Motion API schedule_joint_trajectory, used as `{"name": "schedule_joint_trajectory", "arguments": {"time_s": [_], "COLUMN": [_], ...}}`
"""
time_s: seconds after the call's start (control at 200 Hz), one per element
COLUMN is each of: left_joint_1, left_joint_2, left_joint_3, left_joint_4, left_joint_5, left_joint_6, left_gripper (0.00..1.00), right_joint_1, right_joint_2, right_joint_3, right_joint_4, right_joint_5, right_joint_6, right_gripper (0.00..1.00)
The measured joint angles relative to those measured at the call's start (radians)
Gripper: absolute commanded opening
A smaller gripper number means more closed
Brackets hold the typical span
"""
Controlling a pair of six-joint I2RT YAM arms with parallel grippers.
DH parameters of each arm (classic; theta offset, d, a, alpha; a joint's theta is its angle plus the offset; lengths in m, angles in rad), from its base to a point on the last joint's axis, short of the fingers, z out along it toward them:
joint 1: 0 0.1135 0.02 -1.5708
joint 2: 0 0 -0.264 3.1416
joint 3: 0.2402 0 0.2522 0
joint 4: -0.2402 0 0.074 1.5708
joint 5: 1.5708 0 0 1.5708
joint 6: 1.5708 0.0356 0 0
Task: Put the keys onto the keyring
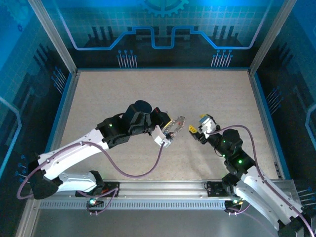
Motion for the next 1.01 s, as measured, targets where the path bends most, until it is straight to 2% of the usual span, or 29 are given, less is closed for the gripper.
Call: {"name": "schedule_joint_trajectory", "arguments": {"time_s": [0.085, 0.26, 0.39, 0.63, 0.86, 1.006], "left_joint_1": [0.0, 0.0, 0.0, 0.001, 0.028, 0.047], "left_joint_2": [0.017, 0.039, 0.044, 0.045, 0.088, 0.137], "left_joint_3": [0.023, 0.037, 0.05, 0.059, 0.059, 0.051], "left_joint_4": [-0.024, -0.048, -0.053, -0.054, -0.027, 0.008], "left_joint_5": [0.027, 0.072, 0.096, 0.116, 0.159, 0.195], "left_joint_6": [-0.042, -0.086, -0.101, -0.119, -0.153, -0.182], "left_gripper": [0.0, 0.0, 0.0, 0.0, 0.0, 0.0], "right_joint_1": [-0.014, -0.02, -0.02, -0.032, -0.052, -0.074], "right_joint_2": [-0.017, -0.034, -0.032, -0.056, -0.074, -0.105], "right_joint_3": [-0.006, -0.039, -0.049, -0.05, -0.052, -0.08], "right_joint_4": [0.005, 0.042, 0.053, 0.054, 0.043, 0.061], "right_joint_5": [0.013, -0.097, -0.128, -0.115, -0.021, -0.061], "right_joint_6": [0.006, 0.001, -0.006, -0.006, 0.011, 0.017], "right_gripper": [0.62, 0.63, 0.63, 0.64, 0.64, 0.62]}}
